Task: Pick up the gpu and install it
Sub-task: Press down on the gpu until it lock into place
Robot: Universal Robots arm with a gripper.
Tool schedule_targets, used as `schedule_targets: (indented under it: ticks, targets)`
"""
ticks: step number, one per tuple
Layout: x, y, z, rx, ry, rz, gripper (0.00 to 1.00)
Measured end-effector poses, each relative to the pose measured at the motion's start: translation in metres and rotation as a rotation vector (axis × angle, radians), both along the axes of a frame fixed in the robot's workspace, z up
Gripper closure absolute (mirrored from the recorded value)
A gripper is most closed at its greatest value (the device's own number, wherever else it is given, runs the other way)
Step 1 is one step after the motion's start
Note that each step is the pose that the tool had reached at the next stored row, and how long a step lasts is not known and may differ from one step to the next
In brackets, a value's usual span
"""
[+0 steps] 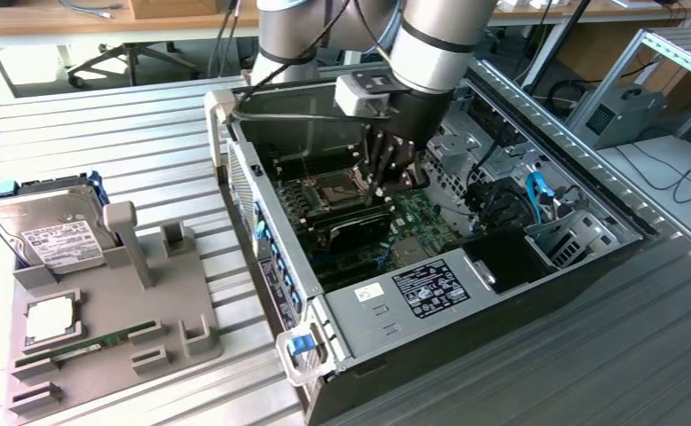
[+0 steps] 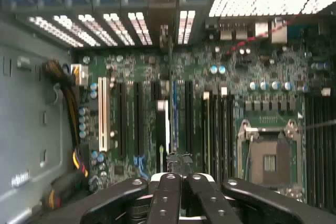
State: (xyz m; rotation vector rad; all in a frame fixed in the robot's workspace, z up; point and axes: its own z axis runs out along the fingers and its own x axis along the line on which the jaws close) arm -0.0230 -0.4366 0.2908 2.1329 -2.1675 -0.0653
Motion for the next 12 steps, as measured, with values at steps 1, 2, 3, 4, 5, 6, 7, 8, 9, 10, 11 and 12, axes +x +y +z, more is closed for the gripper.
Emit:
schedule_targets:
  ticks: [1,2,3,4,5,6,7,8,9,10,11,12]
  targets:
    - [0.019,0.0001,0.0000,0.0002,0.0073,0.000,0.89]
    - [0.029,0.0001,0.0003,-0.0002,0.0111,0.000,0.89]
    - [0.035,0.0001,0.0003,-0.0001,0.0130,0.000,0.89]
    - [0.038,0.0001,0.0003,0.0000,0.0143,0.000,0.89]
    - [0.041,0.0001,0.0005,-0.0001,0.0153,0.000,0.89]
    - [0.041,0.0001,0.0005,0.0001,0.0154,0.000,0.89]
    - [0.041,0.0001,0.0006,0.0002,0.0156,0.000,0.89]
    - [0.041,0.0001,0.0006,0.0001,0.0156,0.000,0.89]
    - [0.041,0.0000,0.0007,0.0000,0.0156,0.000,0.89]
    - [0.041,0.0000,0.0006,0.0000,0.0156,0.000,0.89]
    - [0.041,0.0001,0.0007,0.0000,0.0156,0.000,0.89]
    - [0.041,0.0000,0.0006,0.0000,0.0156,0.000,0.89]
